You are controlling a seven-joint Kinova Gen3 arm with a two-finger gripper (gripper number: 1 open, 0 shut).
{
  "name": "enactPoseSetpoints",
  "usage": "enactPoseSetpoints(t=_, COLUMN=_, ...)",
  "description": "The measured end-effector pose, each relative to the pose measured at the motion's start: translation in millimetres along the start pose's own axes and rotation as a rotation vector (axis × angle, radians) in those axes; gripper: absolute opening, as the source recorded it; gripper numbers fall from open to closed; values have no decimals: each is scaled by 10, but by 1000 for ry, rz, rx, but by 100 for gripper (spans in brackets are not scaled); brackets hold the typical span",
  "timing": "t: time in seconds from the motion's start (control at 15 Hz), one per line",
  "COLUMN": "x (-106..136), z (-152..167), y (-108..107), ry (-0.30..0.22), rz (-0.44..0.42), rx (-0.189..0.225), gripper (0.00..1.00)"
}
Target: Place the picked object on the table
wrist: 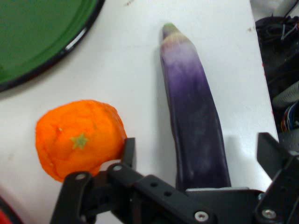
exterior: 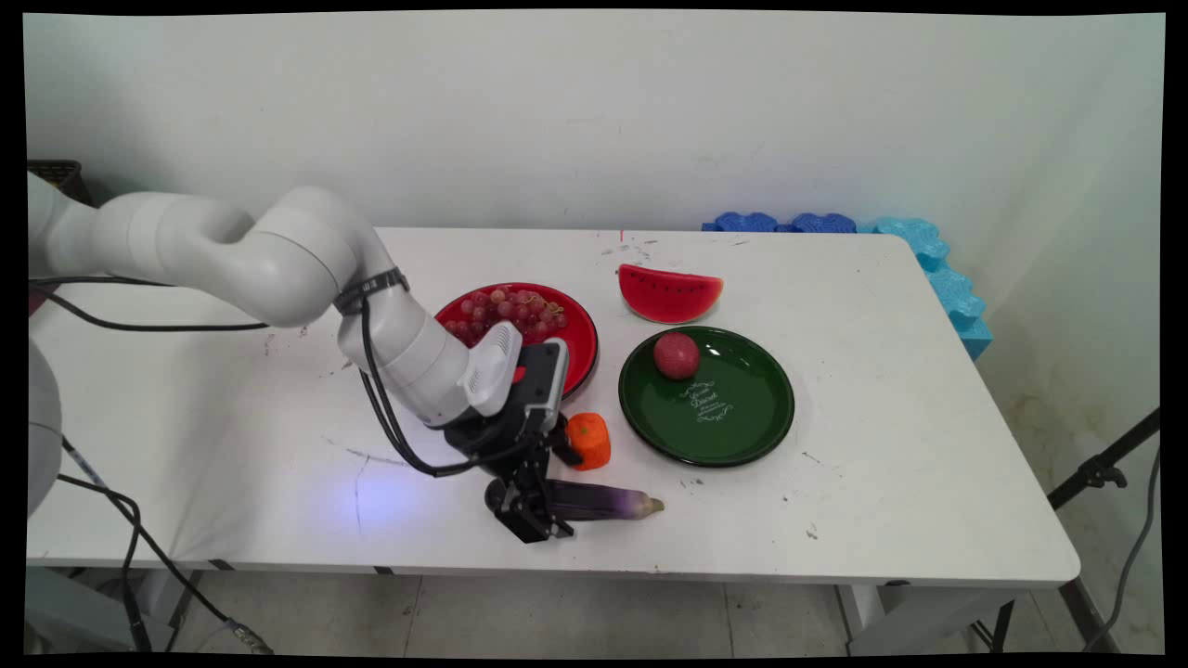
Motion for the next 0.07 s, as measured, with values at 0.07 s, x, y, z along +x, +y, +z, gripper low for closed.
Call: enactPoseSetpoints(t=0.07, x=16, z=-43, y=-12, ry=12, rz=2, rx=2, gripper=100)
